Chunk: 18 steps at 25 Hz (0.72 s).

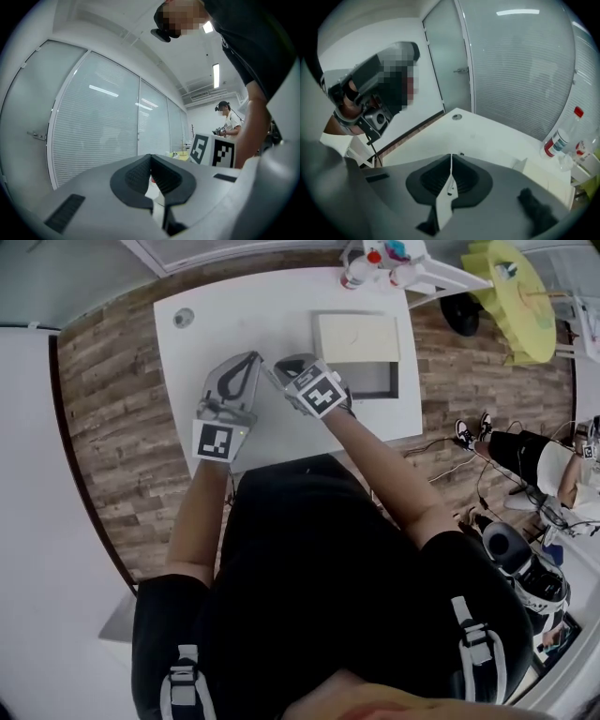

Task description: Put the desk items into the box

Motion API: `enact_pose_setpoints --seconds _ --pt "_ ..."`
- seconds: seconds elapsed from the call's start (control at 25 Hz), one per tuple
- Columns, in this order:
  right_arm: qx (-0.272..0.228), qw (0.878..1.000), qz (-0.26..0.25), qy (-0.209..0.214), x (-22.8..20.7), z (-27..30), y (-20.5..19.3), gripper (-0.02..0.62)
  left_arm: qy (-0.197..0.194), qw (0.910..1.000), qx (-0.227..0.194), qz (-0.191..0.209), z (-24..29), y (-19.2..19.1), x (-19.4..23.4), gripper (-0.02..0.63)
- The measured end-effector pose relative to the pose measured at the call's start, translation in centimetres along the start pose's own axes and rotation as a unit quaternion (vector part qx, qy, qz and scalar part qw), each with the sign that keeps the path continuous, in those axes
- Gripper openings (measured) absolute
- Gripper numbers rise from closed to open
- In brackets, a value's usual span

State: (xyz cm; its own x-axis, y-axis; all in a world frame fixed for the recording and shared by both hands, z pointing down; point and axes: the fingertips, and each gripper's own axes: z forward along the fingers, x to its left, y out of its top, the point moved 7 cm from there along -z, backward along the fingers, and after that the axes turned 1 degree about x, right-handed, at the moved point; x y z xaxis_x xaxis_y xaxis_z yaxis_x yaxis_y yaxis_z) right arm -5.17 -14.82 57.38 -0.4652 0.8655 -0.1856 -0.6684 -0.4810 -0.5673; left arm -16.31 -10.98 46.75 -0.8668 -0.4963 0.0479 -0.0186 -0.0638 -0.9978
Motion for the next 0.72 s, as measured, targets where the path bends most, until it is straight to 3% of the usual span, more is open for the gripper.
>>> enact_pose_setpoints --seconds 0.4,0.72 --pt "0.114 0.993 0.019 0.001 -1.0 5.9 -2.0 0.026 -0.014 0.9997 0.018 -0.002 1.7 -2.9 1.7 0.011" --pt "0.164 0.986 0.033 0.01 -1.7 9.2 -3.8 0.112 -0.01 0.9995 0.03 -0.001 2.2 -4.4 3.2 0.011"
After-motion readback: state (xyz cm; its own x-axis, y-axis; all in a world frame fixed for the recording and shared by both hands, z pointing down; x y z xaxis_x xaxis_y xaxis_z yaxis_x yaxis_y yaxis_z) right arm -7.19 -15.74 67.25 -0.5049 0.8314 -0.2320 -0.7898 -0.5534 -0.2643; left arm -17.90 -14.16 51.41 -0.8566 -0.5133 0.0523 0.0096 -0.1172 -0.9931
